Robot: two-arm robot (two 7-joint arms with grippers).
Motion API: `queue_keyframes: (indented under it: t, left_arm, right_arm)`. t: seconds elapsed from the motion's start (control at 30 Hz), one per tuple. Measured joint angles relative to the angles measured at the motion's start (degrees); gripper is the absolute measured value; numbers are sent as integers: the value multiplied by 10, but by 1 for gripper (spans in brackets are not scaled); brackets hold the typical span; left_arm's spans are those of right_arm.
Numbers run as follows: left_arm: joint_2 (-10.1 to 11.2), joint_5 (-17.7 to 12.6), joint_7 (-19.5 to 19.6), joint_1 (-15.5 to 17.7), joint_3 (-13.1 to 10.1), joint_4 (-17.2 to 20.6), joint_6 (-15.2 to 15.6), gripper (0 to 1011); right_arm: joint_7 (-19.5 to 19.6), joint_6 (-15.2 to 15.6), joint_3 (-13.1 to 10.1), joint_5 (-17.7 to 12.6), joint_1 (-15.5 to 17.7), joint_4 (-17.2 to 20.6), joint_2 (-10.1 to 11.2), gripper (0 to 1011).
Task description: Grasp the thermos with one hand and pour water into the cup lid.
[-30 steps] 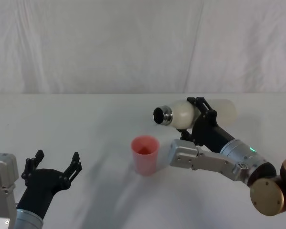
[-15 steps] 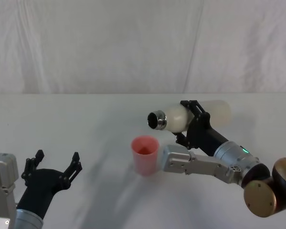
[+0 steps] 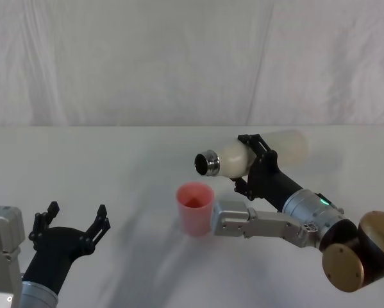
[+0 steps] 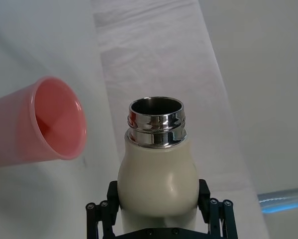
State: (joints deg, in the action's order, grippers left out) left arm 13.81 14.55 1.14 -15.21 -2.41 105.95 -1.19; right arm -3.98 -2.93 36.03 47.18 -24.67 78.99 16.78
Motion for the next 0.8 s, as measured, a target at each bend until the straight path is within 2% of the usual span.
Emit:
queue_keyframes:
  t: [0.17,0.8]
  left_arm:
    - [0,0,0,0,0,0,0,1001]
    - [0,0,0,0,0,0,0,1001]
  right_arm:
    - [8,-4,9,14,-7,-7,2,961]
    - [23,-2,15,31,-23,-34,1,961]
